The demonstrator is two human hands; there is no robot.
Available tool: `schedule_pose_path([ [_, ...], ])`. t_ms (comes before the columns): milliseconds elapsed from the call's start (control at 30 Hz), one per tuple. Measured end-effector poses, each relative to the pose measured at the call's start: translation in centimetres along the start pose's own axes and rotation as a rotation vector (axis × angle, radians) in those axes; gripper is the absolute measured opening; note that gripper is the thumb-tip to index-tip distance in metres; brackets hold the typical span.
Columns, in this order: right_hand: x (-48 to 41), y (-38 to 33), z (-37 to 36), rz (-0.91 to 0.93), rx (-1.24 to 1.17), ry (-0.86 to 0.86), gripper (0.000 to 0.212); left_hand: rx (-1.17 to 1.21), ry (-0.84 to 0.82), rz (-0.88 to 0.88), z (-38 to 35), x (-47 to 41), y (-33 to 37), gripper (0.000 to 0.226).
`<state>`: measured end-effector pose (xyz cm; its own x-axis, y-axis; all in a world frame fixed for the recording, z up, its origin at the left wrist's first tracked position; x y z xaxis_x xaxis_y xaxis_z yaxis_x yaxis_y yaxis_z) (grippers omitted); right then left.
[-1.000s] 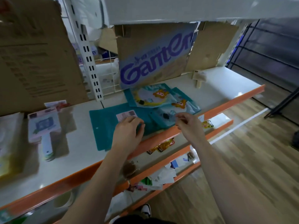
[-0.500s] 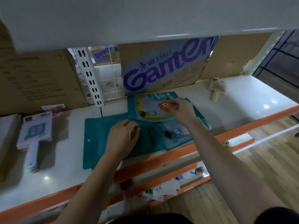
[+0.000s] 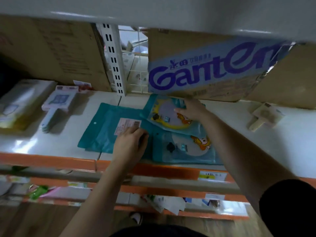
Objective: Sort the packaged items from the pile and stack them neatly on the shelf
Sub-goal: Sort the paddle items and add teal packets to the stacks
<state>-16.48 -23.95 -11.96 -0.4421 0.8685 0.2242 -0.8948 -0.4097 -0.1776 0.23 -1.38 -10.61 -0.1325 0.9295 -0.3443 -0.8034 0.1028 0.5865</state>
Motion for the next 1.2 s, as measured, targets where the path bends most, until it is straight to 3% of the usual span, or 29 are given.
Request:
schedule_pose_path([
  [100,-0.4,1.0,0.2,0.011,-0.010,0.002,0.099,-0.007,0.040,0.024,-0.7,0.8,1.1,0.028],
  [167,-0.4,1.8,0.2,-0.002,-0.044,-0.006,0.099,-0.024,0.056,0.042,-1.2,1.1,1.7,0.031],
  [367,1.3,4.6,0.4,-0.102,-0.374,0.046,0.046,-0.120,0.058,0.171,-2.3,1.8,3.8,0.036],
  [500,2.8,6.8,1.3,-0.160,-0.429,0.114,0.030,-0.128,-0.009,0.276,-3.2,1.9,4.6,0.050],
  [733,5.3,10.5,2.6,-0.077,-0.602,0.312,0.014,0.159,0.030,0.334,-3.9,1.4,5.4,0.043],
  [867,6.6,12.9,2.6,-0.112,-0.824,0.348,0.008,0.170,0.095,0.337,-2.1,-0.6,4.7,0.042],
  [967,7.7,14.1,2.1,-0.236,-0.990,0.319,0.022,0.303,0.200,0.448,-0.8,-2.7,3.2,0.039],
  [1100,8.9,15.3,0.6,-0.331,-1.085,0.323,0.026,0.768,0.224,0.734,-2.2,-3.7,1.2,0.051],
  [1200,9.5,16.1,-0.2,-0.395,-1.079,0.336,0.019,0.674,0.130,0.746,-3.4,-3.9,1.3,0.064],
])
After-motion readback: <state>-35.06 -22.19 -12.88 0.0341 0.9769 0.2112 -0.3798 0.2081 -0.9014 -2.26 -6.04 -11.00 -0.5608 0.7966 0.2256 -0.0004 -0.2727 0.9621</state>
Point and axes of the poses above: each hand's wrist, its own x-axis away from the middle knuckle, its own z-axis out of the back of the hand, y = z × x, the point moved 5 cm from there along -x, towards the middle knuckle, and after that the axes turned 11 degrees about x, right-handed, at the moved point
